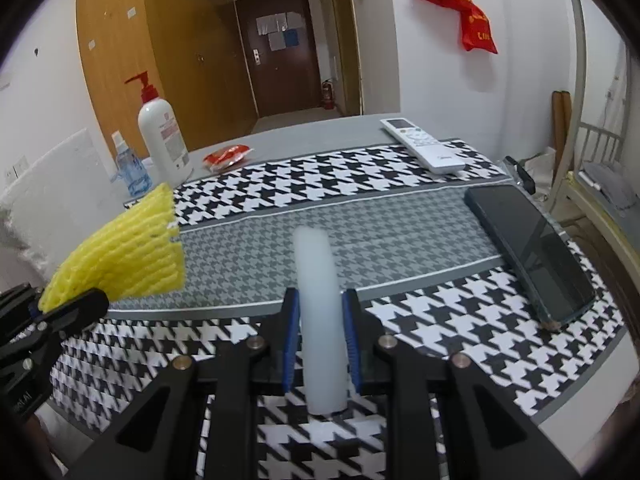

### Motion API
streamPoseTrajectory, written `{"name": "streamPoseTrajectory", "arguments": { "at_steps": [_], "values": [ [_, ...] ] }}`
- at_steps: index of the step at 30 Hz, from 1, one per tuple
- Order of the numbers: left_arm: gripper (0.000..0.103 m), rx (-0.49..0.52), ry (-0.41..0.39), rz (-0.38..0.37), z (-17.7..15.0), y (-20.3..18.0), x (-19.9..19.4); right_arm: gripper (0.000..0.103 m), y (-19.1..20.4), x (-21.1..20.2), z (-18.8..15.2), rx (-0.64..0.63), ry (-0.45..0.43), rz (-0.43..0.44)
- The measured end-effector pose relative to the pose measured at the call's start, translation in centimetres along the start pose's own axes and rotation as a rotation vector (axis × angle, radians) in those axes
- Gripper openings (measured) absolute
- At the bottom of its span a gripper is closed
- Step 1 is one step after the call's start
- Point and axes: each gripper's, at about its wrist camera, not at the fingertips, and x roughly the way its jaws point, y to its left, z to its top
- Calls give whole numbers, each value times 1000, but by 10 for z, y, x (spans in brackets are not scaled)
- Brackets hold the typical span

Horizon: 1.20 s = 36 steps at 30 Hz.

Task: Organize soft objects
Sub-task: 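Lift the foam roll with the right tool while the left tool holds the yellow net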

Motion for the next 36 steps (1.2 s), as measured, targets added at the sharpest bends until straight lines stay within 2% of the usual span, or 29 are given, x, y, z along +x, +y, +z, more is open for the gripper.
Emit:
{"name": "streamPoseTrajectory", "arguments": {
  "at_steps": [8, 17, 26, 36],
  "values": [
    [22, 34, -31, -17, 4, 6, -10, 25, 17, -16, 4, -8, -50, 6],
    [22, 53, -65, -53, 10, 7, -19, 25, 19, -21, 12, -16, -79, -50],
    [22, 50, -79, -52, 12, 8, -23, 25, 21, -32, 17, -30, -106, -63],
    [22, 62, -133, -36, 24, 6, -39, 25, 23, -53, 25, -35, -164, -61]
  ]
}}
